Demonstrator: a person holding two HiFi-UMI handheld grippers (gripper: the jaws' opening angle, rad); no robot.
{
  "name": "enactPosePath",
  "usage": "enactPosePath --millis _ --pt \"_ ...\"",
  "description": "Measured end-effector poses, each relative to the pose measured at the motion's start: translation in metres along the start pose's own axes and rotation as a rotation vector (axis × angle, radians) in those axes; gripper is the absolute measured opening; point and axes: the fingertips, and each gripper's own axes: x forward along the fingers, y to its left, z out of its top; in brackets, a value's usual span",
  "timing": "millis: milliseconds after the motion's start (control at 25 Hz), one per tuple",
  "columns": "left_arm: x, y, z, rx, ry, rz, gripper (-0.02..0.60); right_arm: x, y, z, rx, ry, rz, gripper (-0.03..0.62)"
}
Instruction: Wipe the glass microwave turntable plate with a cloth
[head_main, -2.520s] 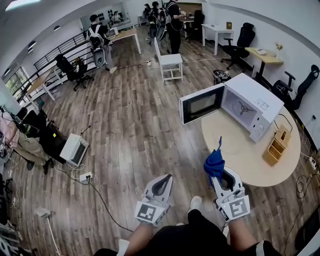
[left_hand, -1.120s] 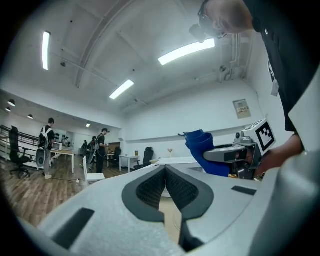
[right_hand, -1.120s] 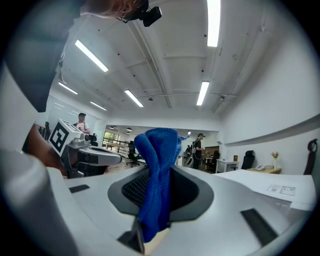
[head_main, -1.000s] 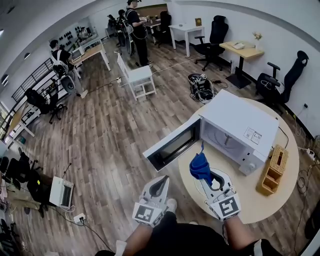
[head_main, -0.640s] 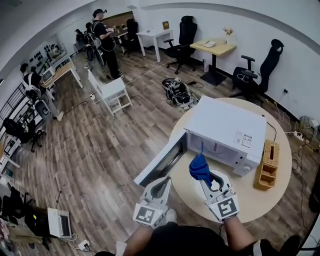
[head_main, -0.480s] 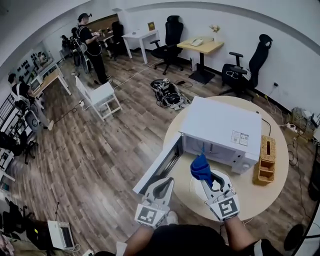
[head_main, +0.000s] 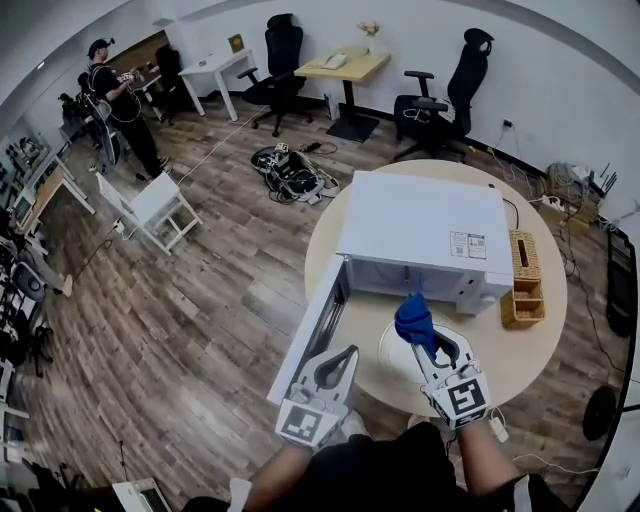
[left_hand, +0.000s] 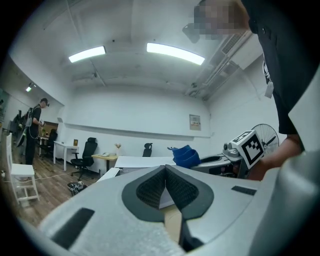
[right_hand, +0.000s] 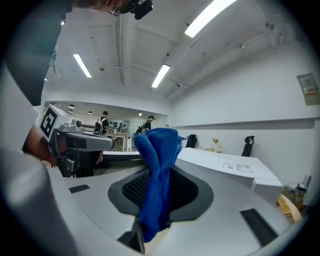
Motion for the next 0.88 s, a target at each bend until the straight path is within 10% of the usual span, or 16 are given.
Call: enactPosePath --millis 880 --pt "0.028 0.002 -0.074 -0.124 0.128 0.054 0.006 0.053 0.022 -0.206 0.003 0.519 0.243 0.092"
